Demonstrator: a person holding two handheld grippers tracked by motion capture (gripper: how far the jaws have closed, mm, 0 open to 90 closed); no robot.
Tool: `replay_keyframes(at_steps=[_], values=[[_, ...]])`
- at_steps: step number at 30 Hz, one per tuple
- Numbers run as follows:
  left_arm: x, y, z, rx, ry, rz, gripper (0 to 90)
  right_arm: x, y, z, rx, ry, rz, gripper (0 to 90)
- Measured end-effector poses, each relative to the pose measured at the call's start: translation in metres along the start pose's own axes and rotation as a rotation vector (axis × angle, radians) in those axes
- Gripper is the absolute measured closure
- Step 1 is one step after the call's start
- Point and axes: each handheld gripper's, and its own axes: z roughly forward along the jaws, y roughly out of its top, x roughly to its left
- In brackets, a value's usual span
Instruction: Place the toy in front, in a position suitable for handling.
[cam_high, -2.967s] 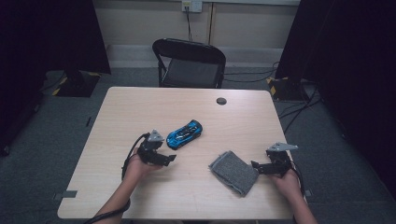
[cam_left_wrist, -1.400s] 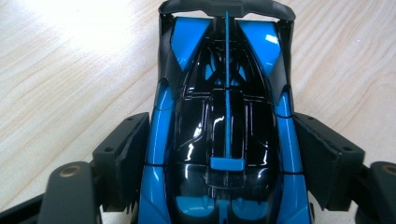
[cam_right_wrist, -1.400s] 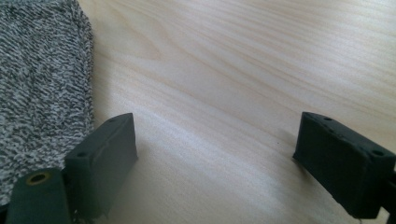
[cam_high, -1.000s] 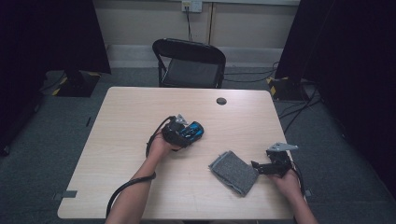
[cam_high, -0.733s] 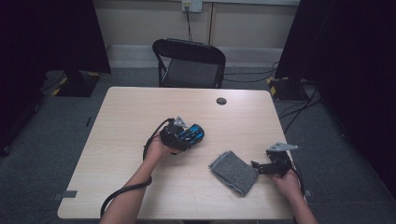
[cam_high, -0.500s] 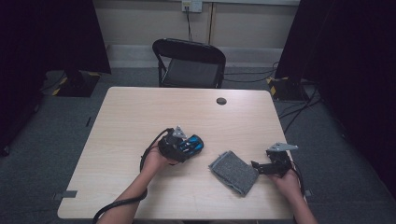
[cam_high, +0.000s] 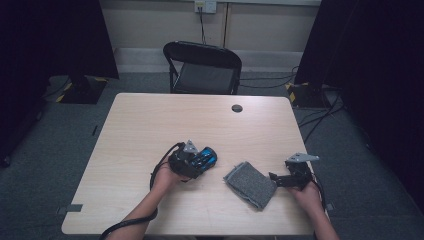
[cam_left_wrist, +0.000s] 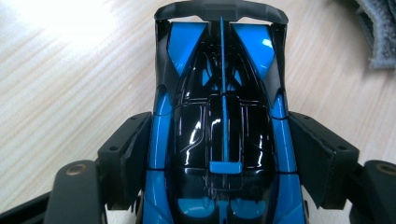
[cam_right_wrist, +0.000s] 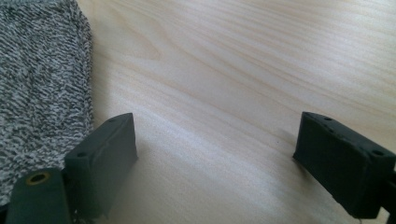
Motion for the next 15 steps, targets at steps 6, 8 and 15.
replay_keyframes(at_steps=[6, 8, 15], values=[[0.001, 0.009, 0.009, -0.015, 0.034, -0.018, 26.8, 0.000, 0.000, 0.000, 0.000, 0.000, 0.000, 11.9], [0.002, 0.011, 0.012, -0.027, 0.046, -0.038, 26.9, 0.000, 0.000, 0.000, 0.000, -0.001, 0.001, 11.9], [0.004, 0.014, 0.017, -0.049, 0.073, -0.061, 26.9, 0.000, 0.000, 0.000, 0.000, 0.000, 0.000, 11.9]])
